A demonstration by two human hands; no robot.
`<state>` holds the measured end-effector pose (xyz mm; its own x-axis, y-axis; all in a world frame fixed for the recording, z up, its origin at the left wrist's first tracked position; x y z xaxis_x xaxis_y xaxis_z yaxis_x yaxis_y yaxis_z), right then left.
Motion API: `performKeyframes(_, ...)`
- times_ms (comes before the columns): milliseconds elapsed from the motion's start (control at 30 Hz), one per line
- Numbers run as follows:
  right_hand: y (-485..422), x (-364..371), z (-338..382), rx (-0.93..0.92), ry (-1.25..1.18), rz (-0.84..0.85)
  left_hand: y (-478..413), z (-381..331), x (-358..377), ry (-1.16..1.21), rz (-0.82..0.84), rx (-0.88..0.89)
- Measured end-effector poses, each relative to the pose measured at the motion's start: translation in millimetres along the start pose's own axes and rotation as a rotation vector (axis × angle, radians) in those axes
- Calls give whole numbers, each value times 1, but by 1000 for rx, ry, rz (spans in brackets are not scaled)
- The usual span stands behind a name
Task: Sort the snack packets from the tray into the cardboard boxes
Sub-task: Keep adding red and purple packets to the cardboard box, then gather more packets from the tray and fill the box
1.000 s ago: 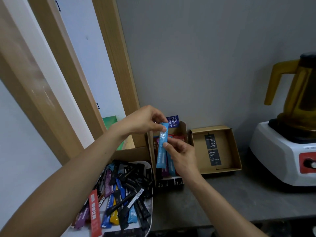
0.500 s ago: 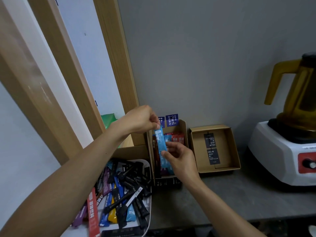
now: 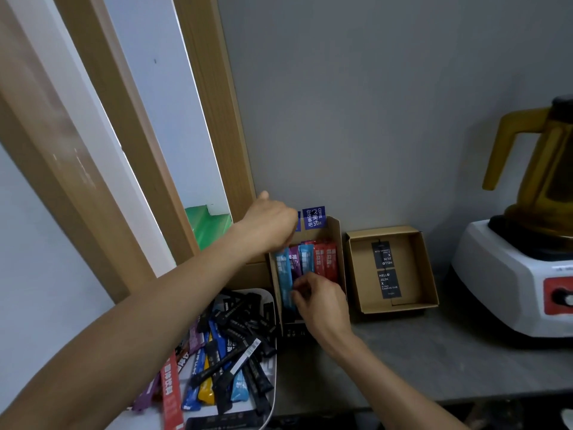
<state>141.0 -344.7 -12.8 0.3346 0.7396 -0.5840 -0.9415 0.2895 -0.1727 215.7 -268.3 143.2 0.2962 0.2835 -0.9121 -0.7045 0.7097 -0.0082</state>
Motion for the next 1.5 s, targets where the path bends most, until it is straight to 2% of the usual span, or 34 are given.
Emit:
performKeyframes(200, 6, 4, 4, -171, 293, 89, -21, -8, 16, -30, 108, -7)
performKeyframes(333, 10, 11, 10, -270, 380, 161, -28, -8, 17, -35, 143, -6)
performKeyframes(500, 10, 11, 8, -293, 460, 189, -33, -7, 20, -18, 128, -12)
performKeyframes(633, 13, 0, 9, -305, 443, 66, -33, -4, 17, 20, 81, 9)
performKeyframes(767, 13, -1, 9, -277, 458, 74, -23, -5, 12, 113, -20, 43)
performKeyframes(933, 32, -20, 22, -278, 268, -63, 31, 4, -3, 317, -258, 74)
performKeyframes(1067, 50, -21, 39, -299, 77, -68, 108, 27, 19, 464, -360, -2)
performKeyframes(1200, 59, 5, 66, -348, -4, 57, 182, 66, 78, 500, -264, -300)
performKeyframes(1300, 58, 49, 82, -326, 49, 229, 232, 94, 133, 510, -80, -585)
performKeyframes(1400, 55, 95, 95, -254, 133, 409, 263, 99, 169, 558, 96, -674)
performKeyframes(1500, 52, 125, 110, -249, 180, 416, 278, 85, 190, 666, 264, -724)
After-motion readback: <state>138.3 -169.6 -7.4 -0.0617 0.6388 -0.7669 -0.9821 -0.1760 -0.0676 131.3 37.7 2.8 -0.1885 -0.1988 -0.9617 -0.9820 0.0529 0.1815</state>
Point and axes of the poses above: each hand's wrist, its own y-axis away from the middle knuckle, its own x-axis out of the palm, z = x × y, the point moved 6 cm from there along -y, towards the middle knuckle, and after that the axes turned 7 degrees about x, right-handed, at the moved point
